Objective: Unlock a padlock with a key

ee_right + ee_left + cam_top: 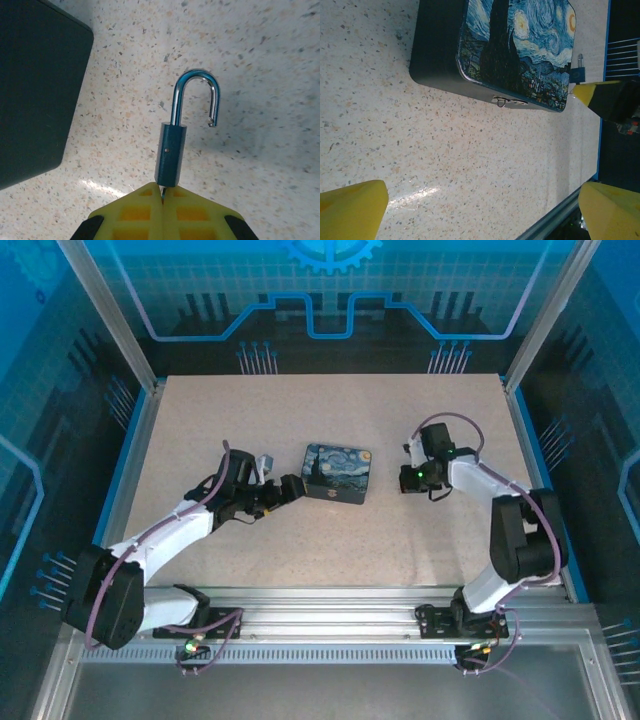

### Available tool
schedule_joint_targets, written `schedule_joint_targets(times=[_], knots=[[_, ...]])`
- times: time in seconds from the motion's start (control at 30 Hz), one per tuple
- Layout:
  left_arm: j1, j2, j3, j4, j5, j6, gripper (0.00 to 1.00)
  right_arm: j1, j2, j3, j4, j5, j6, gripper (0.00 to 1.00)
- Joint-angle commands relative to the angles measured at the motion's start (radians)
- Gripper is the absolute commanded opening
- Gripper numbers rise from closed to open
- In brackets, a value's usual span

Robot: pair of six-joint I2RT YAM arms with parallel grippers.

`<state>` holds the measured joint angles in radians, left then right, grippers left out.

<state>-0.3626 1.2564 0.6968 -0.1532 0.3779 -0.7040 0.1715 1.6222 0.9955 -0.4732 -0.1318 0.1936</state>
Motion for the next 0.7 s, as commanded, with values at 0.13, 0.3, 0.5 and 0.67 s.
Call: schedule_joint_targets(times=[0.13,0.3,0.5,0.67], knots=[[0.009,0.003,0.001,-0.016,-0.001,0.006,0.99,-0.022,0.105,0.057,-0.014,-0.099,0.074,0.0],[0.01,0.003,0.0,-0.017,-0.001,0.008,0.99,-0.039,0.137,0.052,0.012,-0.128,0.102,0.0],[0.011,0.003,-0.005,-0.016,0.0,0.006,0.99,-0.064,0.163,0.042,0.013,-0.146,0.111,0.04],[0.013,0.0,-0.011,-0.013,0.0,0.003,0.99,-0.092,0.163,0.025,0.022,-0.147,0.118,0.08]])
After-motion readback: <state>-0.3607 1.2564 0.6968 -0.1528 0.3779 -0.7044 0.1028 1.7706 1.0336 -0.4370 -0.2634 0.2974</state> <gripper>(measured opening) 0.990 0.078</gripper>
